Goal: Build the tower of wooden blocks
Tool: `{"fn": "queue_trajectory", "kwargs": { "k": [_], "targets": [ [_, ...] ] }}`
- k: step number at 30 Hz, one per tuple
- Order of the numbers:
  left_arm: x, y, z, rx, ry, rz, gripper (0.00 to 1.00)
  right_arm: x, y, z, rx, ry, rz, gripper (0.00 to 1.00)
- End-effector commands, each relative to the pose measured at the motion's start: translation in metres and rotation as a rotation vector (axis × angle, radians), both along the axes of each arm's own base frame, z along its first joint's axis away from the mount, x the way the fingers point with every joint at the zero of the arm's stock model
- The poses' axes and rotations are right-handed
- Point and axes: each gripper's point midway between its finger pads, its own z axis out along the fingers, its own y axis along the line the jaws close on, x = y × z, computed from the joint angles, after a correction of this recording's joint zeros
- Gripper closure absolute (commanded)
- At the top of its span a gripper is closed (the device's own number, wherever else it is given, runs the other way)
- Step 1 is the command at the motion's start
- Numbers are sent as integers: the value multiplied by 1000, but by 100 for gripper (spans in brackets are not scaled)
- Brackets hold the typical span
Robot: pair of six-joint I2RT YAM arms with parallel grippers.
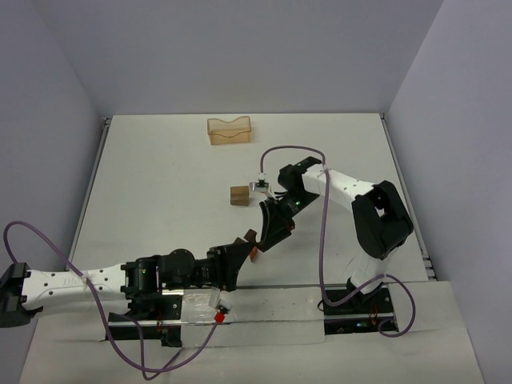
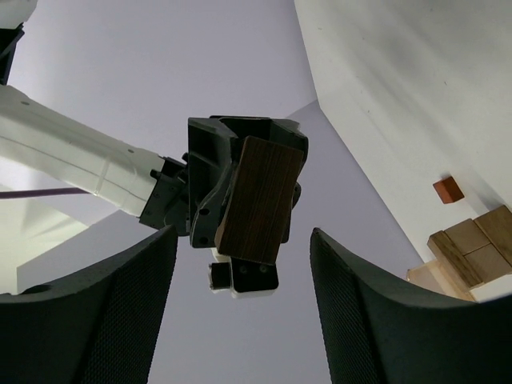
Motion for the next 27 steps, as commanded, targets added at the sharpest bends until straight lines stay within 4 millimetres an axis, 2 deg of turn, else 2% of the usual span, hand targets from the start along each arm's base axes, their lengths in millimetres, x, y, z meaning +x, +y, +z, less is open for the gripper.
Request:
{"fn": "queue_trajectory", "kwargs": {
  "k": [1,9,14,27],
  "targets": [
    [-6,-3,9,-23,-30,-38,29,-12,1,22,-30,60,21,100],
    [-7,-2,7,-8,-35,-42,38,-16,3,21,-42,63,44,100],
    [-6,-2,7,-1,-35,-38,51,-16,3,20,-46,64,46,100],
    [-5,-1,5,10,-43,-35,61,-21,5,16,-71,68,72,100]
  ]
}}
